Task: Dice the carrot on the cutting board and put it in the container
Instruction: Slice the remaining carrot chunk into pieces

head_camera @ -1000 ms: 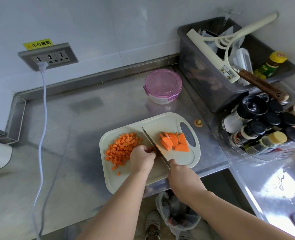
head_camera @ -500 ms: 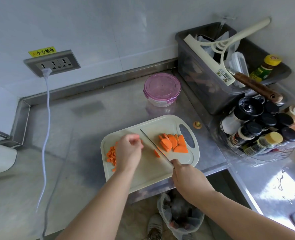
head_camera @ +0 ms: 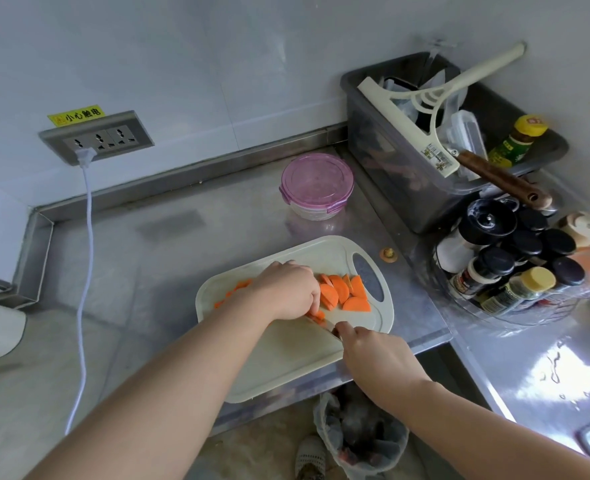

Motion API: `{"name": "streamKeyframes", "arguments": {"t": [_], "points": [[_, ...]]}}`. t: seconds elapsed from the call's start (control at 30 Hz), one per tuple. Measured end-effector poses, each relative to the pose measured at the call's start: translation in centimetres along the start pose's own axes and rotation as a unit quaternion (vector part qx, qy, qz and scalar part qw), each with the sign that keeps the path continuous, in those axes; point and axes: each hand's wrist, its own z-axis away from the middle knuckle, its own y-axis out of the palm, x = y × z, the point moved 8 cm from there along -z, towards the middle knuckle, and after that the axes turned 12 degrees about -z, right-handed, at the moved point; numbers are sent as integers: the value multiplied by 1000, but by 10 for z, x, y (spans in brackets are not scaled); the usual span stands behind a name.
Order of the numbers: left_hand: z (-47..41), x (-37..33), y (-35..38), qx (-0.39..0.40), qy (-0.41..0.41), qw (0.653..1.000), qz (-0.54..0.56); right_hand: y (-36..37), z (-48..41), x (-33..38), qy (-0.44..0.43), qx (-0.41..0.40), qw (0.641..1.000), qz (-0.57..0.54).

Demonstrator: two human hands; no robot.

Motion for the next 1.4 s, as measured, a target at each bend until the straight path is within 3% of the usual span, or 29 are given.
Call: {"name": "streamKeyframes", "arguments": {"t": [0.47,0.67,0.77,0.93,0.97,1.0,1.07,1.1,1.17,1.4], "points": [[-9,-2,3,4,-9,999,-39,-4,9,7,-19,12,999,-27],[13,19,-41,-114,-77,988,63,-18,16,12,-26,-1,999,-21],[31,38,-58,-224,-142,955,129,-30,16,5,-12,-27,999,-16],[67,66,-36,-381,-285,840,261,-43,7,-18,40,-62,997,-9],[67,64,-25,-370,-285,846,257,-46,5,-22,47,-65,997,-15],[61,58,-12,-335,-260,874,236,-48,3,-27,53,-70,996,-28],[45,30,13,-232,-135,955,129,-56,2,-35,65,-86,992,-62],[39,14,25,-188,-64,978,60,-59,2,-38,68,-94,991,-73],[31,-4,41,-131,9,991,-34,-61,2,-41,71,-99,989,-78],[8,-11,42,-105,38,985,-135,-62,4,-45,69,-93,988,-103]]}}
